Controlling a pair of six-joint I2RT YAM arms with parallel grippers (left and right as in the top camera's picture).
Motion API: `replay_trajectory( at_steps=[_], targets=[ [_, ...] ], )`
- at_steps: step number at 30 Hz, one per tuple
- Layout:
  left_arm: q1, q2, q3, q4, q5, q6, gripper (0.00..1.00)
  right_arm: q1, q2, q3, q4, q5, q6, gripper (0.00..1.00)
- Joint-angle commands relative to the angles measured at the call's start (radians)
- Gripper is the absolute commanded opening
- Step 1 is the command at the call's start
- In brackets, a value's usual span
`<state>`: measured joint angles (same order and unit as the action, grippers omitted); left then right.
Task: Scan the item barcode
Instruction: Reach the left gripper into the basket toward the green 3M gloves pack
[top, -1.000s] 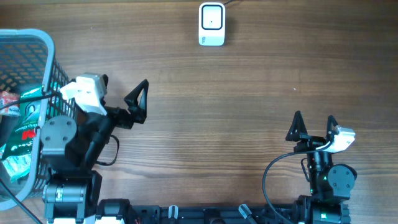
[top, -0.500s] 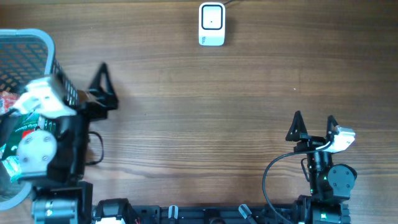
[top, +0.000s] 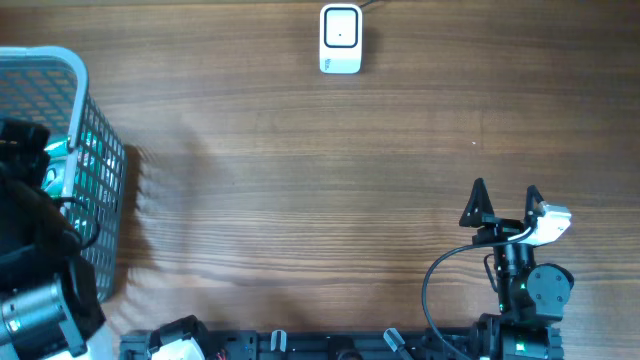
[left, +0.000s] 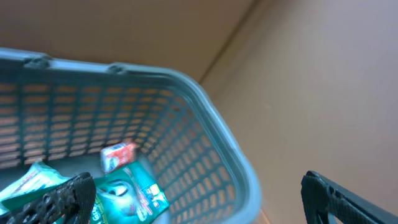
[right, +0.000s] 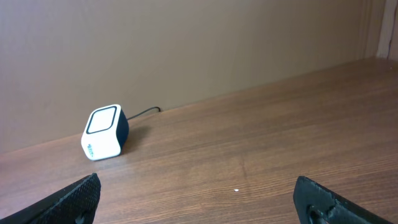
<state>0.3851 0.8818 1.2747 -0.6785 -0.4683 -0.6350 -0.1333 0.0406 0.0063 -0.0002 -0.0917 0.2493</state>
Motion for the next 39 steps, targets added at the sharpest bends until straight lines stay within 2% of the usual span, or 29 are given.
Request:
replay_trajectory(
  at_steps=[1,4,7,11,13,16,22,30,33,39],
  targets=[
    [0.141,0.040,0.008,-0.059,-0.022,-0.119,1.00,0.005,0.002,-0.001,0.003,0.014,0.015,1.00],
    [0.261,0.081,0.008,-0.130,0.034,-0.193,1.00,0.005,0.002,-0.001,0.003,0.014,0.014,1.00],
    [0.407,0.127,0.008,-0.199,0.212,-0.284,1.00,0.005,0.002,-0.001,0.003,0.014,0.014,1.00],
    [0.539,0.208,0.008,-0.222,0.438,-0.297,1.00,0.005,0.002,-0.001,0.003,0.014,0.014,1.00],
    [0.555,0.246,0.008,-0.241,0.526,-0.291,1.00,0.005,0.002,-0.001,0.003,0.014,0.014,1.00],
    [0.555,0.293,0.008,-0.276,0.532,-0.251,1.00,0.005,0.002,-0.001,0.003,0.014,0.014,1.00],
    [0.555,0.383,0.007,-0.447,0.539,-0.232,1.00,0.005,0.002,-0.001,0.003,0.014,0.014,1.00],
    [0.535,0.533,0.006,-0.433,0.539,-0.232,1.00,0.005,0.002,-0.001,0.003,0.014,0.014,1.00],
    [0.495,0.615,0.006,-0.409,0.540,-0.183,1.00,0.005,0.002,-0.001,0.003,0.014,0.014,1.00],
    [0.402,0.678,0.006,-0.410,0.540,-0.180,1.00,0.005,0.002,-0.001,0.003,0.014,0.014,1.00]
  ],
)
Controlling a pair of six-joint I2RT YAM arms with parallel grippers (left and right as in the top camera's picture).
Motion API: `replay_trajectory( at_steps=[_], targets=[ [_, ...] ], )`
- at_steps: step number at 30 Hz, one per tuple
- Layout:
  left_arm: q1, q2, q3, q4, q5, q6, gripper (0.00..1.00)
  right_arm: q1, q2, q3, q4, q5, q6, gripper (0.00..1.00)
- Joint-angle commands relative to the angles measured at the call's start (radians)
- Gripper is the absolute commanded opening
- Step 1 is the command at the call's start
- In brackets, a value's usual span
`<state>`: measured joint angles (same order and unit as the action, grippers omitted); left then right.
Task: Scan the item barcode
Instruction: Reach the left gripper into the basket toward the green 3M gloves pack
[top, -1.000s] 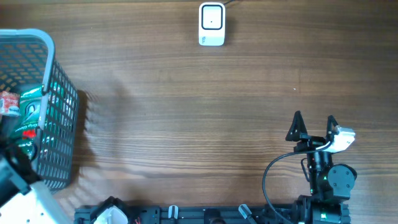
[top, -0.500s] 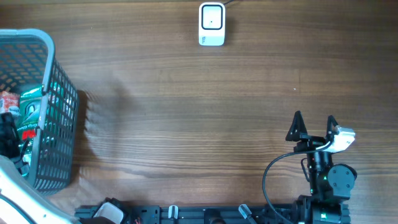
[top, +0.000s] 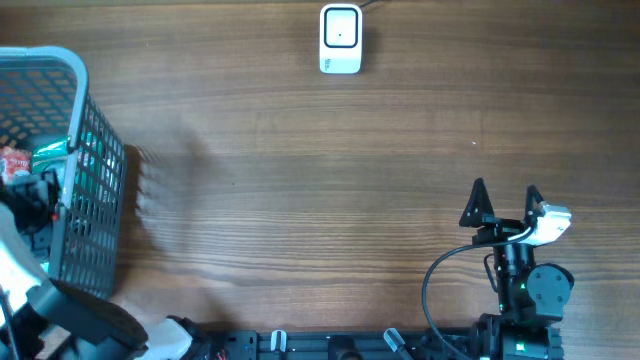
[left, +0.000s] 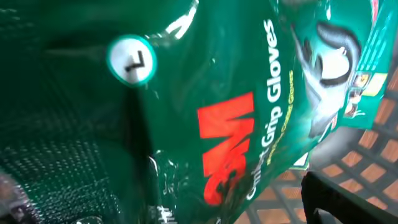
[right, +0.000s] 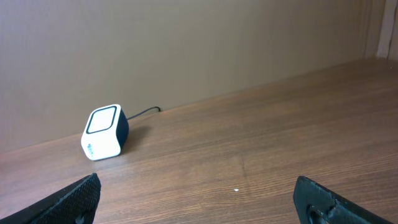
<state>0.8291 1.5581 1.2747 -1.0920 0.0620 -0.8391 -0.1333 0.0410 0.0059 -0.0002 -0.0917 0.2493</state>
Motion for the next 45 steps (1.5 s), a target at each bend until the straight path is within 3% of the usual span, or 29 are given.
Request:
replay_trajectory(
  at_steps=[1,12,13,14,16,17,21,27,36,45],
  targets=[
    [-0.058,0.002,0.006,0.003,0.008,0.024,1.00,0.005,0.002,-0.001,0.003,0.014,0.014,1.00],
    [-0.081,0.031,0.002,0.045,0.009,0.023,1.00,0.005,0.002,-0.001,0.003,0.014,0.014,1.00],
    [-0.081,0.042,0.002,0.045,0.009,0.023,0.94,0.005,0.002,-0.001,0.003,0.014,0.015,1.00],
    [-0.081,0.051,0.002,0.045,0.009,0.023,0.80,0.005,0.002,-0.001,0.003,0.014,0.014,1.00],
    [-0.081,0.058,0.002,0.045,0.009,0.024,0.14,0.005,0.002,-0.001,0.003,0.014,0.014,1.00],
    [-0.081,0.058,0.002,0.045,0.009,0.024,0.04,0.005,0.002,-0.001,0.003,0.014,0.014,1.00],
    [-0.081,0.055,0.002,0.084,0.035,0.024,0.04,0.005,0.002,-0.001,0.003,0.014,0.014,1.00],
    [-0.080,0.014,0.062,0.161,0.244,0.024,0.04,0.005,0.002,-0.001,0.003,0.014,0.014,1.00],
    [-0.080,-0.146,0.190,0.163,0.256,0.023,0.04,0.005,0.002,-0.001,0.003,0.014,0.015,1.00],
    [-0.080,-0.302,0.194,0.197,0.240,0.023,0.04,0.005,0.002,-0.001,0.003,0.014,0.014,1.00]
  ],
)
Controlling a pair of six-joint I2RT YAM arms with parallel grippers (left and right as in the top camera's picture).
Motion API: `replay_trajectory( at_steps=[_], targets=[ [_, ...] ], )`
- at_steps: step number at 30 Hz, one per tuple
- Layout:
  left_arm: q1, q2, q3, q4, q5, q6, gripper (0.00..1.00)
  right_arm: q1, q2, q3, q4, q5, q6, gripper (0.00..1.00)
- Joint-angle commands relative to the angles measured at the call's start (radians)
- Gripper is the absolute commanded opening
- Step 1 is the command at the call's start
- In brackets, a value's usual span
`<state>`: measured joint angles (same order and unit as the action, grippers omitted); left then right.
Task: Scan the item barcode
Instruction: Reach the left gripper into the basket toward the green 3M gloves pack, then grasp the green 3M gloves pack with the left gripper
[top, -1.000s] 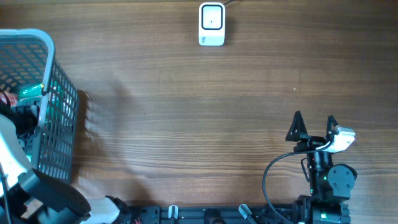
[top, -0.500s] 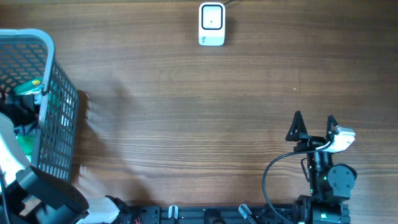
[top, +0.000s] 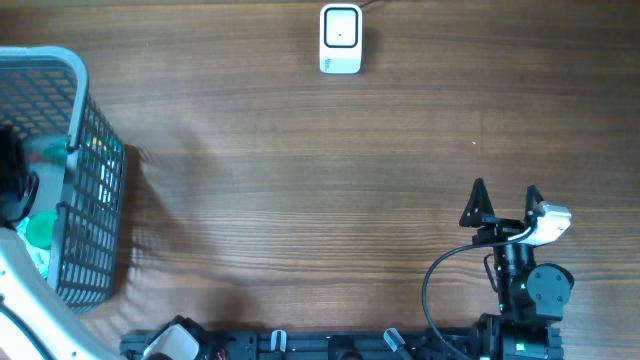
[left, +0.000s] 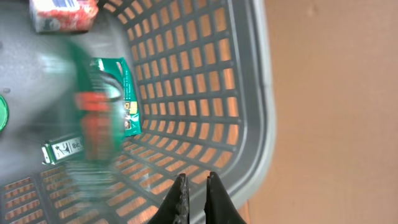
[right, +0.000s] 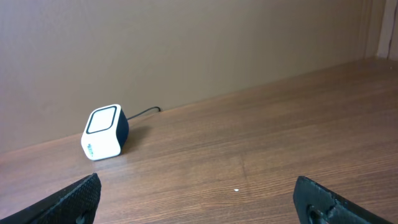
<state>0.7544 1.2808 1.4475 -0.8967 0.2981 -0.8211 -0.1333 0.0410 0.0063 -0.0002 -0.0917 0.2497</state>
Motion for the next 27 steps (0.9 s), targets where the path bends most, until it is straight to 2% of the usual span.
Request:
replay_trajectory(
  at_steps=[1,5,6,7,8,9,15,19,24,27],
  targets=[
    [-0.005,-0.024,0.021,-0.002,0.003,0.005,0.04,0.005,0.002,-0.001,0.003,0.014,0.014,1.00],
    [-0.005,-0.023,0.021,-0.064,-0.053,0.006,0.04,0.005,0.002,-0.001,0.003,0.014,0.014,1.00],
    [-0.005,-0.023,0.021,-0.078,-0.067,0.006,0.21,0.005,0.002,-0.001,0.003,0.014,0.014,1.00],
    [-0.005,-0.023,0.021,-0.092,-0.072,0.006,0.63,0.005,0.002,-0.001,0.003,0.014,0.014,1.00],
    [-0.005,-0.023,0.021,-0.102,-0.076,0.006,0.90,0.005,0.002,-0.001,0.003,0.014,0.014,1.00],
    [-0.005,-0.023,0.021,-0.119,-0.092,0.006,1.00,0.005,0.002,-0.001,0.003,0.014,0.014,1.00],
    [-0.005,-0.022,0.021,-0.285,-0.342,-0.032,1.00,0.005,0.002,-0.001,0.003,0.014,0.014,1.00],
    [-0.005,-0.012,0.018,-0.327,-0.418,-0.032,1.00,0.005,0.002,-0.001,0.003,0.014,0.014,1.00],
    [0.031,0.084,0.017,-0.324,-0.396,-0.031,1.00,0.005,0.002,-0.001,0.003,0.014,0.014,1.00],
    [0.085,0.160,0.017,-0.329,-0.231,0.014,1.00,0.005,0.002,-0.001,0.003,0.014,0.015,1.00]
  ],
)
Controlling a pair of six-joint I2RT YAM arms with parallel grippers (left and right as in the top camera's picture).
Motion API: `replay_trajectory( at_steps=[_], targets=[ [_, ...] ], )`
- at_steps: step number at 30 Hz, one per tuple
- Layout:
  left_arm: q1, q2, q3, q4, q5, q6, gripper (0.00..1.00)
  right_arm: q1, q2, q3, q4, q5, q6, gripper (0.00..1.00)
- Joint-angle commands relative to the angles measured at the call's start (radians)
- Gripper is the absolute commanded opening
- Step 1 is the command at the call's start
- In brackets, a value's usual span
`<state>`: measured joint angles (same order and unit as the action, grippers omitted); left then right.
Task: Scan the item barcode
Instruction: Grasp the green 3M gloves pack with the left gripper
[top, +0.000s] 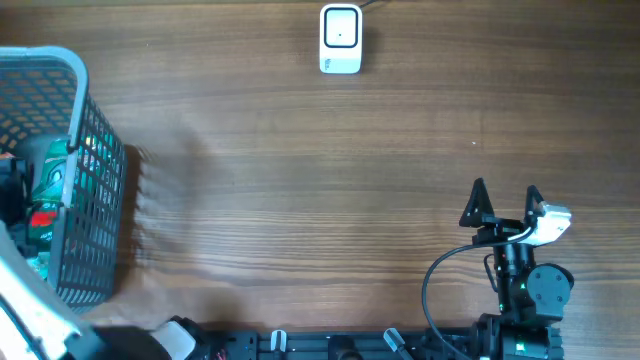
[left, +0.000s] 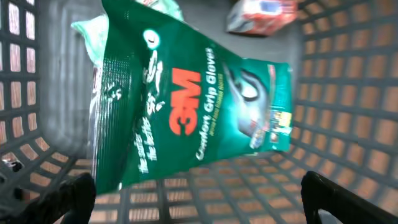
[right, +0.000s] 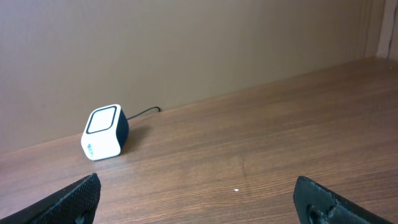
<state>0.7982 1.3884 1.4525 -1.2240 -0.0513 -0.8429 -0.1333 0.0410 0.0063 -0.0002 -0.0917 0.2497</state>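
A green 3M glove pack (left: 186, 112) lies slanted on the floor of the grey mesh basket (left: 348, 93), printed face up. My left gripper (left: 199, 208) hangs open just above it, one finger at each lower corner of the view, nothing between them. Overhead, the pack (top: 45, 190) shows through the basket (top: 75, 60) at the table's left edge. The white barcode scanner (top: 340, 38) stands at the far middle of the table. My right gripper (top: 505, 205) rests open at the near right, facing the scanner (right: 104, 132).
A red and white packet (left: 267, 15) lies in the basket beyond the glove pack, and a pale green bag (left: 87, 28) sticks out from under it. A cable runs from the scanner to the back wall. The wooden table (top: 320, 200) stretches between basket and right arm.
My left gripper was shut higher over the basket, with the green pack blurred below. Now it is open and lower, close over the pack. The right arm has not moved.
My left gripper was open outside and above the basket's rim. Then it was down inside, the green pack filling its view. Then it was shut and higher, holding nothing that shows. Now it is open again close over the pack, which still lies in the basket.
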Motion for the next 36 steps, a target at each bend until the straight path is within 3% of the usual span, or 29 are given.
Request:
replay_trajectory(
  at_steps=[1,7,20,26,32,36],
  targets=[
    [0.078,0.076,0.012,-0.013,0.175,0.081,1.00,0.005,0.002,-0.001,0.003,0.014,0.014,1.00],
    [0.127,0.076,0.005,-0.086,0.165,0.190,1.00,0.005,0.002,-0.001,0.003,0.014,0.014,1.00],
    [0.147,0.081,-0.168,0.010,0.141,0.192,1.00,0.005,0.002,-0.001,0.003,0.014,0.015,1.00],
    [0.147,0.081,-0.242,0.144,0.153,0.180,1.00,0.005,0.002,-0.001,0.003,0.014,0.014,1.00],
    [0.147,0.082,-0.364,0.277,0.312,0.180,1.00,0.005,0.002,-0.001,0.003,0.014,0.014,1.00],
    [0.147,0.087,-0.423,0.355,0.336,0.180,1.00,0.005,0.002,-0.001,0.003,0.014,0.014,1.00]
  ],
)
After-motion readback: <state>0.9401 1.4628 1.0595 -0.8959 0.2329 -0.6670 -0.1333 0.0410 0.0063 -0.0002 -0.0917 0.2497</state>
